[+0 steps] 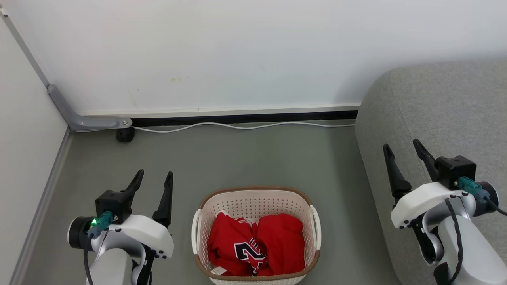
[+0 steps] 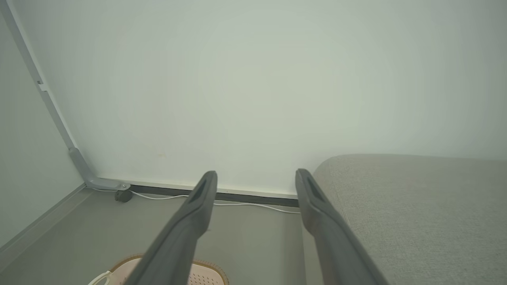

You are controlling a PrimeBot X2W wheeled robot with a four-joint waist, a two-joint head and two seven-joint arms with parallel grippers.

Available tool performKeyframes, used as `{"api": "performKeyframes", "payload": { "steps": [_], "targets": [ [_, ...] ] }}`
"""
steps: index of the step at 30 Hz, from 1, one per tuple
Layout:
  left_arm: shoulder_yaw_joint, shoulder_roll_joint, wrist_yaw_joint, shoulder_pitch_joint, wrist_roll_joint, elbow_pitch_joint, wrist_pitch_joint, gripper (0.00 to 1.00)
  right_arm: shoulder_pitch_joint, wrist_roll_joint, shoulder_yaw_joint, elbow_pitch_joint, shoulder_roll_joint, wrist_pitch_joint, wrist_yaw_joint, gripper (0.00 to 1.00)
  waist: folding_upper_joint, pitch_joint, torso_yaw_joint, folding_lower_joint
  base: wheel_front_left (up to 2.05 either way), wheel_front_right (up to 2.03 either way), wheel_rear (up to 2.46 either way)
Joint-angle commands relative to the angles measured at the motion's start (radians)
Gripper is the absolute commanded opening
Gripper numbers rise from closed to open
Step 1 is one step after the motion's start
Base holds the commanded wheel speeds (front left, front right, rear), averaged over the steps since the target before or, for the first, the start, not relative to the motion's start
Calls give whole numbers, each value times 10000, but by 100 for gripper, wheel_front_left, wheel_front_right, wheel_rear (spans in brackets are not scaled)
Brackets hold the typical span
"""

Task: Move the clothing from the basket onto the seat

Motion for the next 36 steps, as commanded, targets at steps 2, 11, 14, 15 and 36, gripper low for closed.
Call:
{"api": "performKeyframes", "payload": {
  "steps": [2, 11, 14, 15, 36],
  "targets": [
    [313, 223, -63, -625, 435, -153, -198, 100, -462, -432, 261, -100, -97, -217, 71, 100, 0, -10, -18, 0, 0, 0, 0],
    [673, 175, -66, -638, 130, 101, -220, 100, -418, -414, -91, -113, -13, -239, 71, 100, 0, 10, -27, 0, 0, 0, 0],
    [730, 154, -67, -641, 12, 149, -220, 100, -393, -375, -259, -116, 33, -239, 71, 100, 0, 22, -24, 0, 0, 0, 0],
    [731, 144, -67, -645, -42, 173, -220, 100, -385, -374, -299, -119, 42, -239, 71, 100, 0, 26, -20, 0, 0, 0, 0],
    [583, 64, -68, -775, -390, -64, -220, 100, -588, -201, -534, -786, 108, -239, 71, 100, 0, 1054, -127, 0, 0, 0, 0]
  ]
}}
